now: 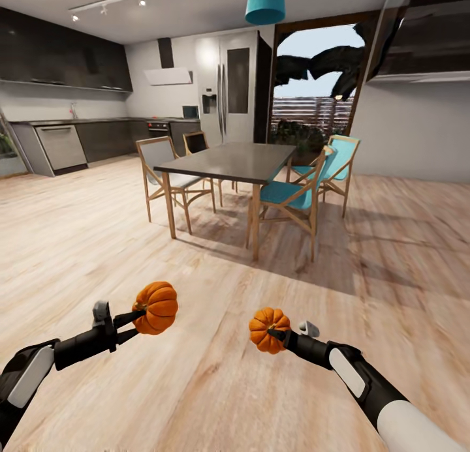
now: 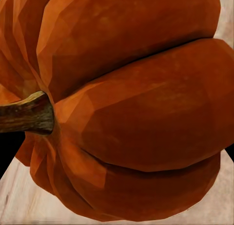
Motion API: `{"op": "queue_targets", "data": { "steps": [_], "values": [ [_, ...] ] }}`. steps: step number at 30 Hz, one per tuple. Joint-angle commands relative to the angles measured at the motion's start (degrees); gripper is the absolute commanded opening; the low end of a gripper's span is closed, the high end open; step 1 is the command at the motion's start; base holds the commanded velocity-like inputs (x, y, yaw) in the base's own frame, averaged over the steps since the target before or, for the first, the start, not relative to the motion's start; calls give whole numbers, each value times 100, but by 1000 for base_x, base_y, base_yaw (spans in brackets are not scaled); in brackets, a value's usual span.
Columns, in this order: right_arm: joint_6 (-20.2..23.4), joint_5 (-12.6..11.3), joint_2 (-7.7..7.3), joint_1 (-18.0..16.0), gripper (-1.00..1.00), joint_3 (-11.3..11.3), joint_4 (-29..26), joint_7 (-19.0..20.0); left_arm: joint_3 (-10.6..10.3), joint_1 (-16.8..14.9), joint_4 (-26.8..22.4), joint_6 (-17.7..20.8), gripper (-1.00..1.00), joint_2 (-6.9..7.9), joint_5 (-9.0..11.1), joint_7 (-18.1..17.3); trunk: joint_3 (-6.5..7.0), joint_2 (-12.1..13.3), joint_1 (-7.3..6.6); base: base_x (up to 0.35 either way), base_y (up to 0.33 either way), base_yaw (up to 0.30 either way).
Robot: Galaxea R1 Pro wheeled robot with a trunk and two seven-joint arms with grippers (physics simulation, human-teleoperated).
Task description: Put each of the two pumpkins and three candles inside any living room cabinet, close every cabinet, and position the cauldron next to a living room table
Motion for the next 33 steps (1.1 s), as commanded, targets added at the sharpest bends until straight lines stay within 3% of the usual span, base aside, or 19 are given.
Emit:
{"op": "queue_targets", "data": {
  "steps": [1, 5, 11, 33],
  "values": [
    [21, -72, -6, -3, -100, 13, -10, -15, 8, -7, -1, 57, -100, 5, 62, -12, -8, -3, -2, 0, 0, 269],
    [27, -76, -6, -44, -100, 2, -31, -21, 23, -8, 2, 58, -100, 92, 61, -19, -22, -3, -2, 0, 0, 269],
    [37, -97, -6, -469, -100, 1, -4, -21, 33, -8, 7, 55, -100, 169, 50, -15, -43, -3, -2, 0, 0, 269],
    [18, -83, -15, -496, -100, 25, 9, -15, 31, -10, 7, 58, -100, 166, 51, -15, -119, -3, -2, 0, 0, 269]
  ]
}}
